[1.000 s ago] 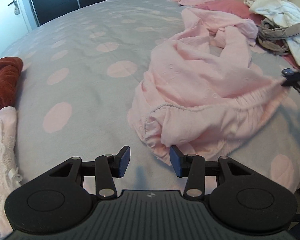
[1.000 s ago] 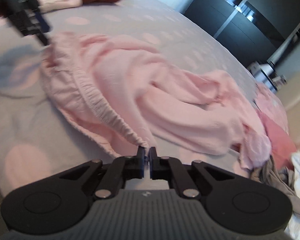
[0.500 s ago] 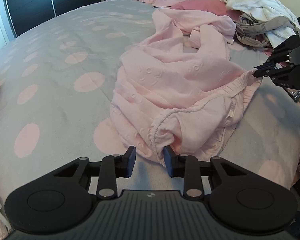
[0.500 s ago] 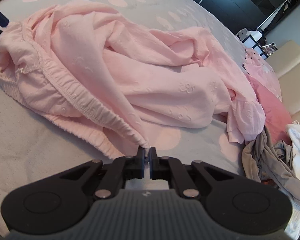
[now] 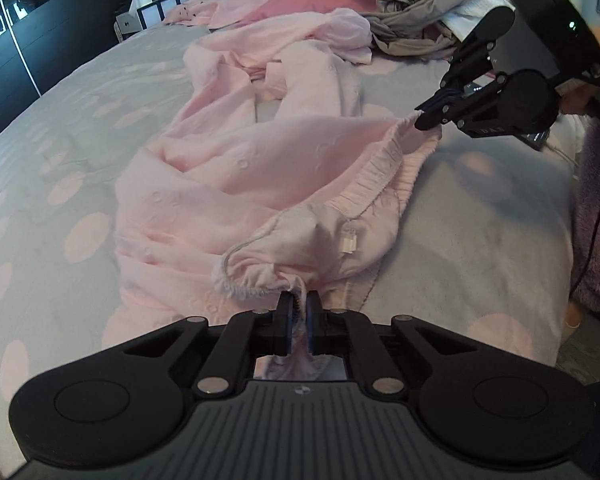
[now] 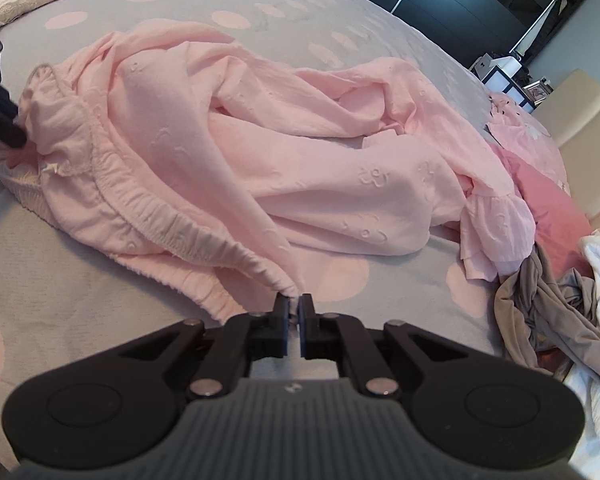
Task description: Fold clothes
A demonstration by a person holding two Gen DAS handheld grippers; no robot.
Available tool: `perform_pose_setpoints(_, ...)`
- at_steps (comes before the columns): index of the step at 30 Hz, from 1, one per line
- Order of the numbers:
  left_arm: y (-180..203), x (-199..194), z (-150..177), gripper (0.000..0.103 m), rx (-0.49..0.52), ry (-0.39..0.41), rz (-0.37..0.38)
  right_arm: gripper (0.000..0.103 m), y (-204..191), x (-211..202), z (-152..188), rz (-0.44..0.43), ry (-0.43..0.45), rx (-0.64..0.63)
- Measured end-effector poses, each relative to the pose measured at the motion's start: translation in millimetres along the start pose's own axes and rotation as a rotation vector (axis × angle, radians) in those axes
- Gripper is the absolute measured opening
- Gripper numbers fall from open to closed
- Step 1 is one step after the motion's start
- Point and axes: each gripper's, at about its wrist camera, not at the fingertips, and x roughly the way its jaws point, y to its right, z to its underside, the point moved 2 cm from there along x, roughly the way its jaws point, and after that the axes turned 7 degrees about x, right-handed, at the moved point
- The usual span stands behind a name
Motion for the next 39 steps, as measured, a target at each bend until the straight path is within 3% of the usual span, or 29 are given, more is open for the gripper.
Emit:
perform_pose_setpoints(4,-4,3,0,0.006,-0.047,-0.005,0.014,0.006,-3,0,1,-0.018,-0.007,-0.01)
perform_pose_setpoints(6,-7,-4,0,0.02,-0.087,0.018,0.032,0.007,-3,1,2,-0.02,-0.011,-0.01)
perform_pose_setpoints(8,-10,-14,0,0.026,-0.123,0.04,0.036,0.007,-2,1,3,-0.022,-0.012,-0.006)
perform_pose_setpoints(19,-42,-50,8,0.026,-0.244,0.111,0.022,0.007,-2,-4,5,-0.022,-0.003,-0.004)
perform_pose_setpoints(23,-61,-55,13,0.024,-0.295,0.123,-0.023,0.007,-2,-5,5,-0.022,-0.001,-0.004)
perform_pose_setpoints(28,-78,-42,24,0.019,-0.346,0.063,-0.098,0.008,-2,-4,5,-0.027,-0.001,-0.006)
perform_pose_setpoints(39,-36,-17,18,0.018,-0.176,0.038,0.008,0.009,-2,-1,5,-0.034,-0.007,-0.004)
